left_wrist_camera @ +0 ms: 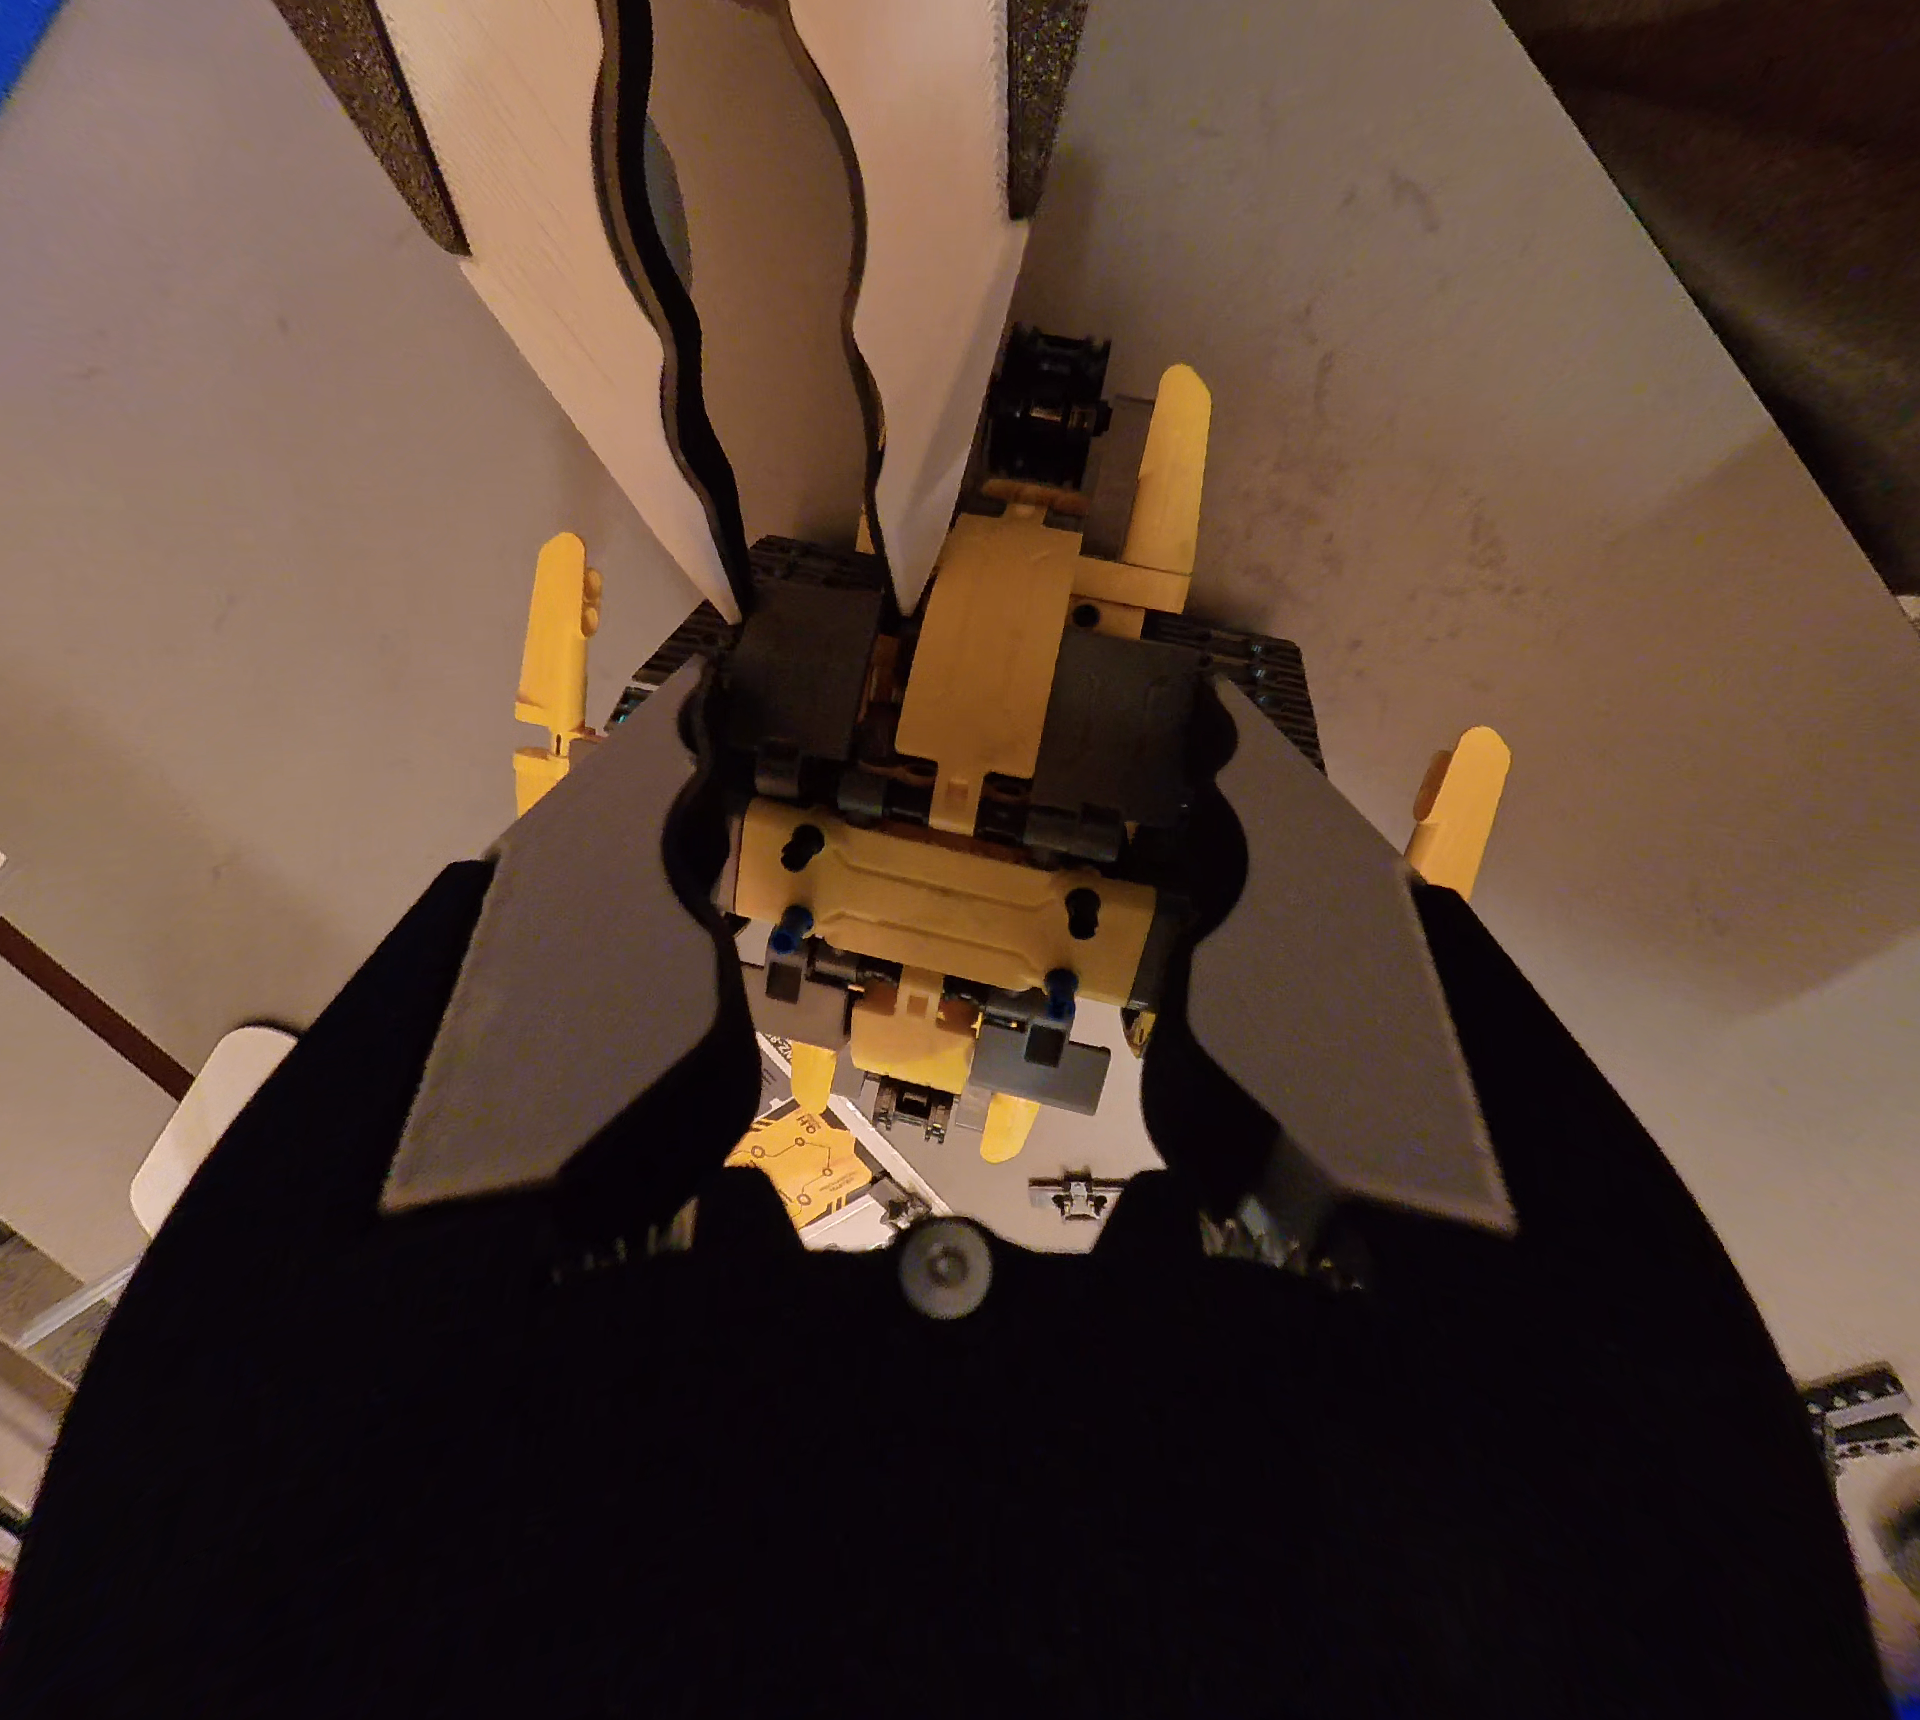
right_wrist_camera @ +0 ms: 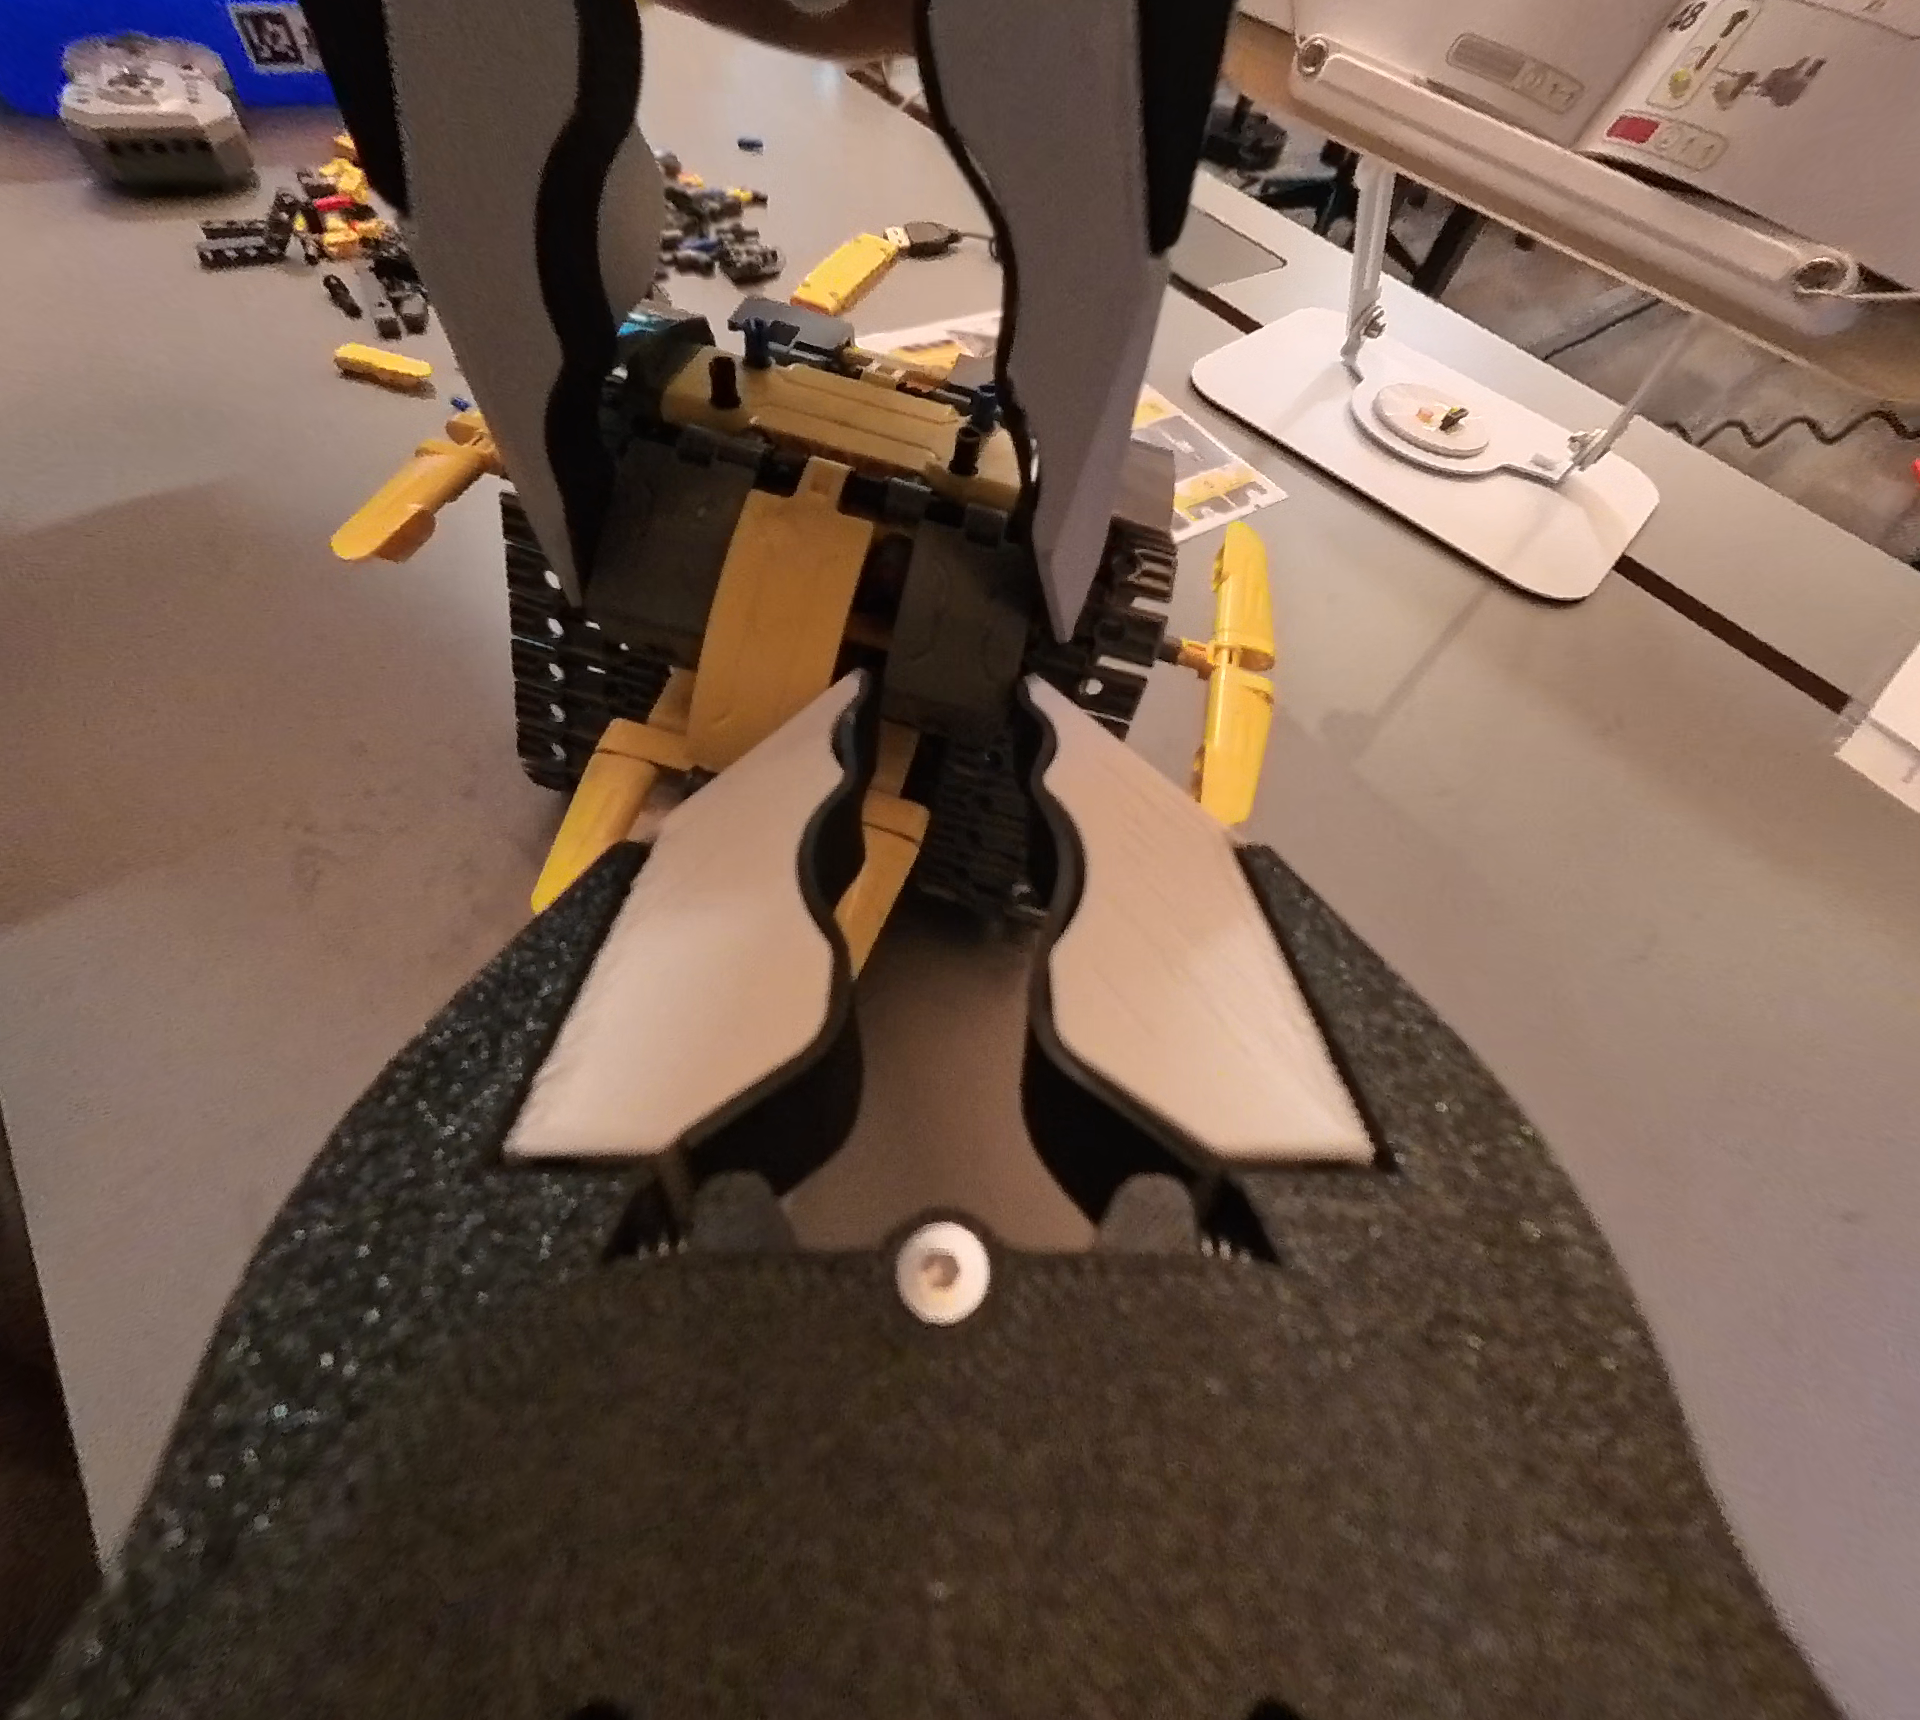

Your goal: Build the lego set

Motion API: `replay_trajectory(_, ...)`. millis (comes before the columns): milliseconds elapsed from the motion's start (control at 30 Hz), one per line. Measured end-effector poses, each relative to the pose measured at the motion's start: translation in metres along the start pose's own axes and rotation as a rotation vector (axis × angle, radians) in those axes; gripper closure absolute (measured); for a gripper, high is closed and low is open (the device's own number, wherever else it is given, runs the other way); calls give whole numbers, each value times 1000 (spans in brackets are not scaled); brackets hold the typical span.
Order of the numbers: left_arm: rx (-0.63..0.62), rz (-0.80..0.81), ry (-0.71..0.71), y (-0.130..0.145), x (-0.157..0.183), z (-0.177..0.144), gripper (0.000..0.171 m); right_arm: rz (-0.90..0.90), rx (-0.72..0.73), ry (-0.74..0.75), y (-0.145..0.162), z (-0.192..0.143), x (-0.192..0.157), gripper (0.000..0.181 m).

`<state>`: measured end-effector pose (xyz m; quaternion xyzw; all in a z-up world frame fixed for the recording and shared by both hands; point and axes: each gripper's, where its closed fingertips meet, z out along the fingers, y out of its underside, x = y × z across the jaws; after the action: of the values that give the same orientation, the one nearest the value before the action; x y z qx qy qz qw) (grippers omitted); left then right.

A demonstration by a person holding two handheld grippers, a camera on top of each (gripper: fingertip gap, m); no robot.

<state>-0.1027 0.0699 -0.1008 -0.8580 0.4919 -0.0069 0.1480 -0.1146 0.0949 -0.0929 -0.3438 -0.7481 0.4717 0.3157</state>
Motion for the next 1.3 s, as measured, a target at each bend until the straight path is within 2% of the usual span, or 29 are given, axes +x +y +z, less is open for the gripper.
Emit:
replay_trajectory(300, 13, -96, 66, -2, 2, 4, 86, 86, 100, -40, 5, 2, -2, 158)
replay_trajectory(500, 30, -91, 19, -3, -1, 2, 82, 96, 134, -18, 0, 0, 2, 158)
replay_trajectory(633, 77, -104, -25, -8, -3, -3, 80, 163, 152, -37, 5, 1, 6, 158)
replay_trajectory(733, 192, -145, -88, -16, -7, -18, 77, 218, 179, -68, 6, 0, 8, 158)
replay_trajectory(933, 595, -286, -255, -23, 0, -78, 72, 293, 249, -128, 1, -6, 9, 158)
replay_trajectory(1000, 696, -356, -340, -13, 3, -91, 72, 325, 269, -148, 0, -7, 9, 158)
replay_trajectory(1100, 775, -508, -440, 13, 7, -94, 73, 353, 282, -157, -2, -6, 10, 158)
replay_trajectory(1300, 1000, -897, -404, 46, 17, -82, 75, 271, 239, -91, -6, -3, 5, 158)
